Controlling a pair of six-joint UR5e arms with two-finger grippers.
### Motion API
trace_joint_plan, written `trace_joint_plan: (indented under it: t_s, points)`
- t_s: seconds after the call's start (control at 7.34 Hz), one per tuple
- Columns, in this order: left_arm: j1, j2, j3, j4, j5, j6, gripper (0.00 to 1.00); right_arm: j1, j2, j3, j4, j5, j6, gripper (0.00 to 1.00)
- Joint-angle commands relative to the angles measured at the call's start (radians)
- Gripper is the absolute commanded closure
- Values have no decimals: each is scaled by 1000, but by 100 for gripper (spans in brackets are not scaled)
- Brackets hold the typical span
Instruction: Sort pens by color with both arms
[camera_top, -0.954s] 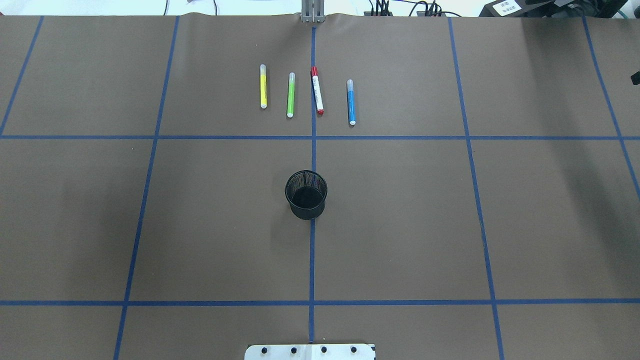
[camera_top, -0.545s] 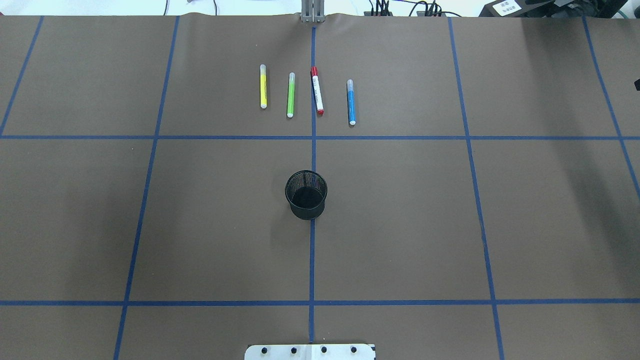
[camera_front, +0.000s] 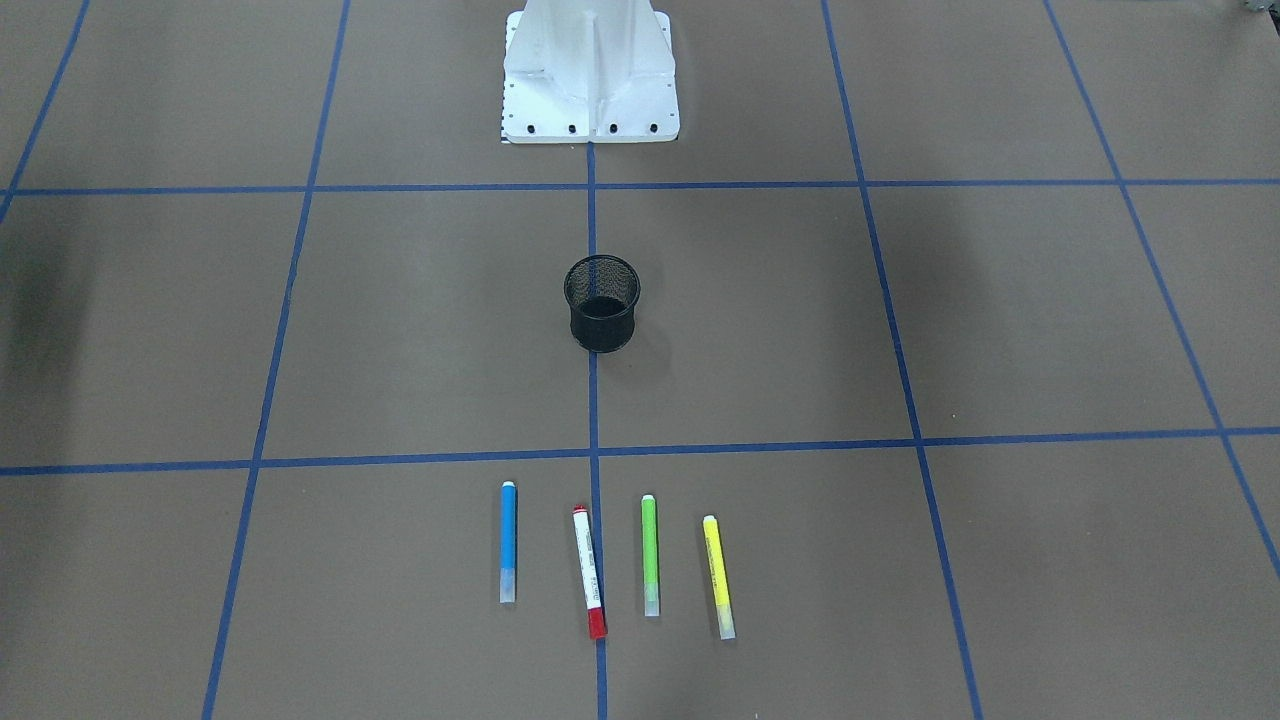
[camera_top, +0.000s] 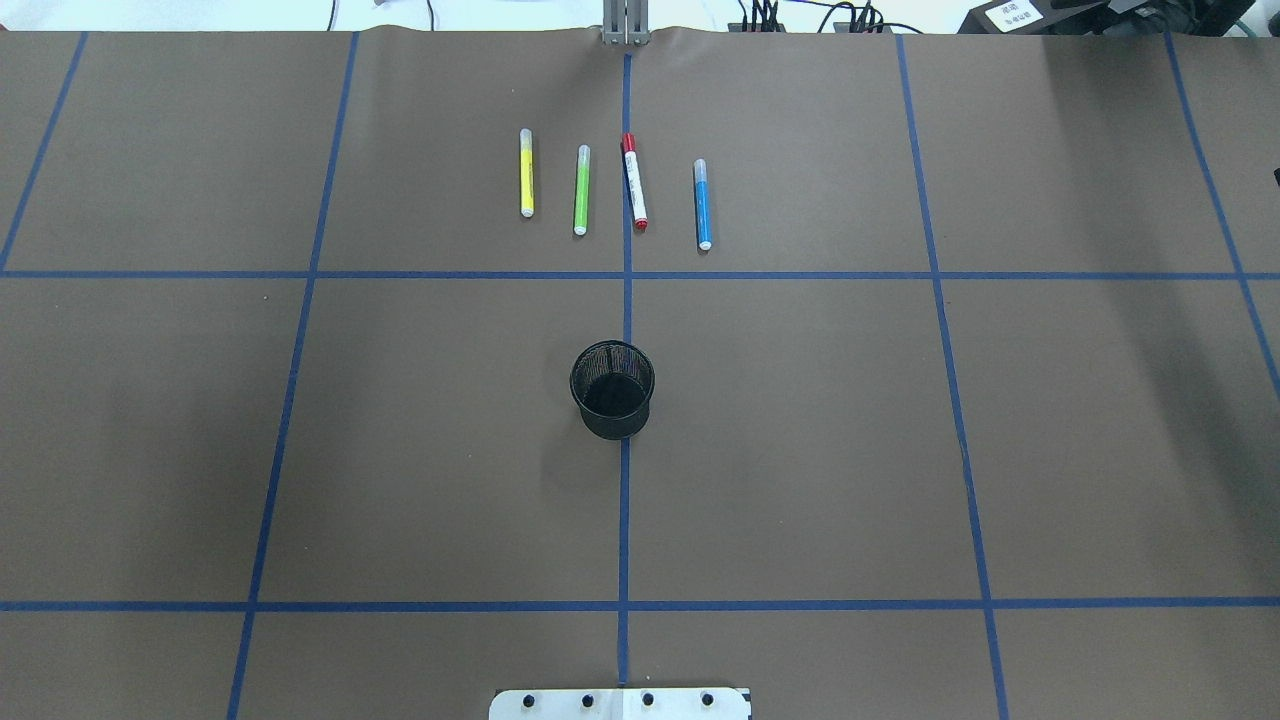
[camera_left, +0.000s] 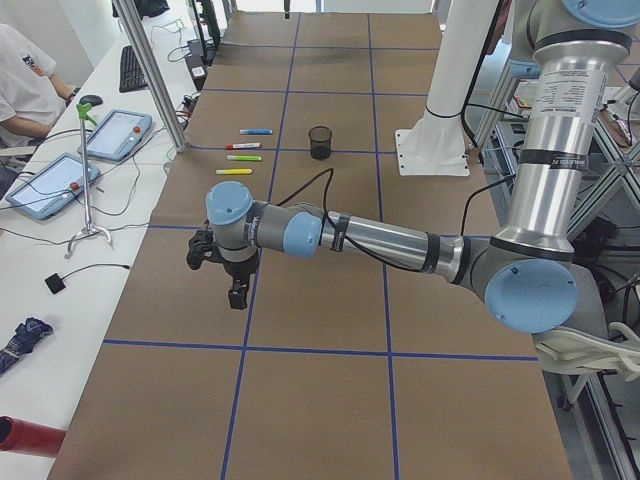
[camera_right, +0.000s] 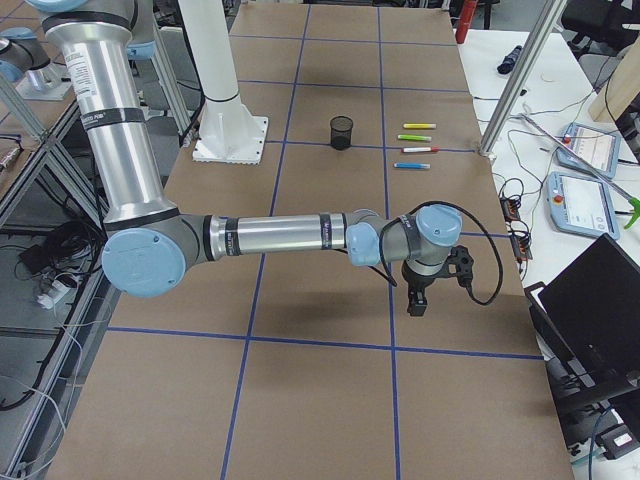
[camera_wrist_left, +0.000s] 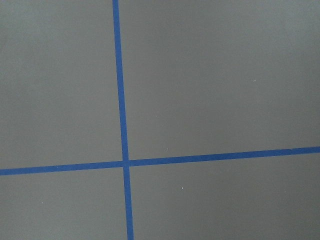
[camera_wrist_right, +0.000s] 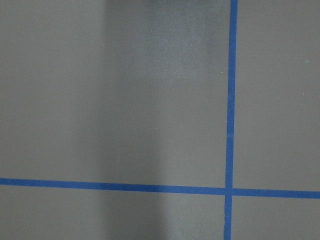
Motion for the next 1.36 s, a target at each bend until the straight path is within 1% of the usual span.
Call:
trace_joint_plan:
  t_s: [0.0,0.27,1.23]
  points:
    - [0,10,0,0,2,-2,0,0,5,0,1,-11,3,1]
    - [0,7,-6,0,2,-2,0,0,5,1,2,-36,3,1]
    - [0,10,1,-2,0,-2,0,0,1,0,7,-47,2,1]
